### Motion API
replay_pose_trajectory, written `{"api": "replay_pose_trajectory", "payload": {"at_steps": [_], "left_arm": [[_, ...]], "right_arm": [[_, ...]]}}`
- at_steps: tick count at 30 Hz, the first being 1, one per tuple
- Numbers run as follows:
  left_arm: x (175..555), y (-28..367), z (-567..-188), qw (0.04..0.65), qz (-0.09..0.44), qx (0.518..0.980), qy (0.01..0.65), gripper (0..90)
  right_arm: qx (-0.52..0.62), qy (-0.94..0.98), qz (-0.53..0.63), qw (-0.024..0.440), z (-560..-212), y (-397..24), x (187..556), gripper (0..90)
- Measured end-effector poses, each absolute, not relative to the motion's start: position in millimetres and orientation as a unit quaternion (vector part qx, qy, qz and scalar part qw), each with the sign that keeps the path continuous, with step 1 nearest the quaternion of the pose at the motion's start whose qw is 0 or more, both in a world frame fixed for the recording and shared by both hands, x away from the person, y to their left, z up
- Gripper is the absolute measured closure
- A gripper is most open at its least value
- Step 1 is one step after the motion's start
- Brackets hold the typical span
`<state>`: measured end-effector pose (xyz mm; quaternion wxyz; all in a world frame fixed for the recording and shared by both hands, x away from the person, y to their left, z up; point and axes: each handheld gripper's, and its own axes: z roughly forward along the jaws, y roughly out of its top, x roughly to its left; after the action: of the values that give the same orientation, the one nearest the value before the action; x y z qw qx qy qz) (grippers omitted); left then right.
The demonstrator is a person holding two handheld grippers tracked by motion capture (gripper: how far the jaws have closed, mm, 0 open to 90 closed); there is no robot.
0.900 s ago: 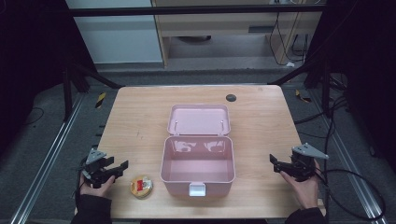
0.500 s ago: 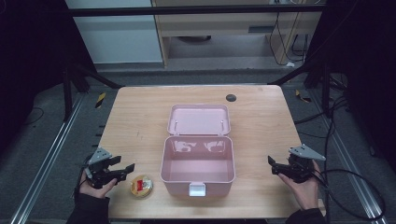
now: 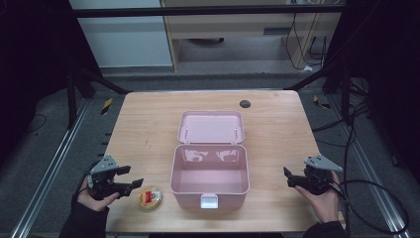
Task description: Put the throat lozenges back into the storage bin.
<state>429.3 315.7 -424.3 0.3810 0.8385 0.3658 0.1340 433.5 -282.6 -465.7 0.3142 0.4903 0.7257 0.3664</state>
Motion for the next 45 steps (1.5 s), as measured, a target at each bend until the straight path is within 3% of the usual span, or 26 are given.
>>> {"api": "replay_pose_trajectory", "payload": {"at_steps": [14, 45], "left_arm": [[428.7, 305.6, -408.6, 0.303, 0.096, 0.905, 0.283, 17.9], [438.9, 264.6, -433.8, 0.183, 0.062, 0.965, 0.176, 5.7]], "right_arm": [[0.482, 0.734, 0.358, 0.317, -465.0, -282.8, 432.5, 6.0], [0.467, 0.754, 0.344, 0.309, -469.1, -278.7, 433.6, 4.5]]}}
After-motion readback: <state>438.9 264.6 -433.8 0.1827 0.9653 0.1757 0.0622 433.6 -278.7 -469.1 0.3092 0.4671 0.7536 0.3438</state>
